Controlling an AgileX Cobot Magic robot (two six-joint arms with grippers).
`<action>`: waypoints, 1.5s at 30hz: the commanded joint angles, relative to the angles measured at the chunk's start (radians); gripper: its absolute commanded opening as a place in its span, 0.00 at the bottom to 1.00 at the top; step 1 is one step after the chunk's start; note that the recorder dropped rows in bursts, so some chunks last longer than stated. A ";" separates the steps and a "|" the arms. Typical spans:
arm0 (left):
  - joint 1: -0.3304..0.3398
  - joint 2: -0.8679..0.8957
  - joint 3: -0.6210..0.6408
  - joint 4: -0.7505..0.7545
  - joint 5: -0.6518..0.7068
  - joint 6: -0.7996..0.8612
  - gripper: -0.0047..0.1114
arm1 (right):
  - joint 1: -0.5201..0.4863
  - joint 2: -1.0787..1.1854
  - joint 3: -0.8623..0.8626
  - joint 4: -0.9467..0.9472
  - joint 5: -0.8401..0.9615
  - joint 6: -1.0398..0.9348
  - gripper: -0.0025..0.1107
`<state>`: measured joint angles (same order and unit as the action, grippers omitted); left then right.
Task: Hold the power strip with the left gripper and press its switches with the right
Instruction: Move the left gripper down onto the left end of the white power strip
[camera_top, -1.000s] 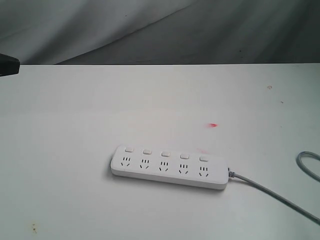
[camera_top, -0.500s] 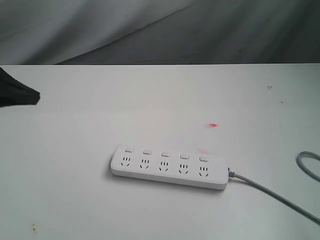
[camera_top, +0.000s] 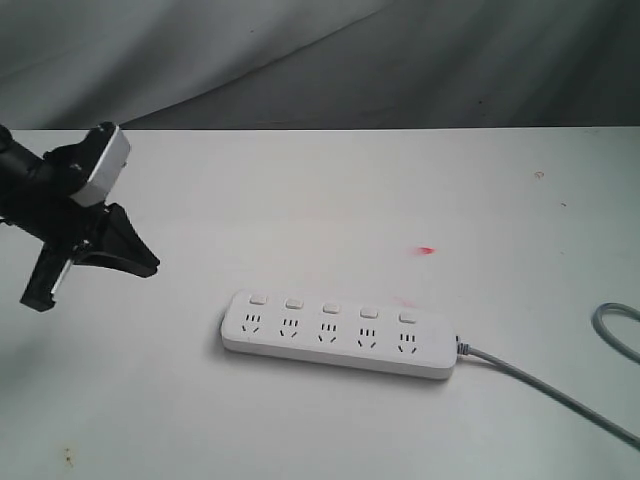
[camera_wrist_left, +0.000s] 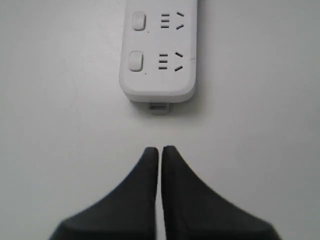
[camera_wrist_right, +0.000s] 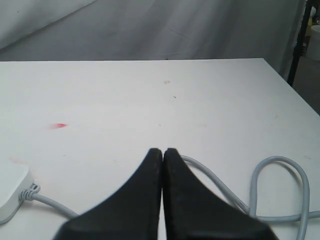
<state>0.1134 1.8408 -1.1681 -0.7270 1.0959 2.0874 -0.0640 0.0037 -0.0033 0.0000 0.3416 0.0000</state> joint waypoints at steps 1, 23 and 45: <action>-0.061 0.033 -0.013 0.010 -0.050 0.006 0.24 | -0.007 -0.004 0.003 -0.007 -0.005 0.000 0.02; -0.199 0.187 -0.106 0.045 -0.027 0.006 0.86 | -0.007 -0.004 0.003 -0.007 -0.005 0.000 0.02; -0.223 0.311 -0.164 -0.045 -0.043 0.006 0.86 | -0.007 -0.004 0.003 -0.007 -0.005 0.000 0.02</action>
<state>-0.1034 2.1449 -1.3250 -0.7598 1.0781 2.0896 -0.0640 0.0037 -0.0033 0.0000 0.3416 0.0000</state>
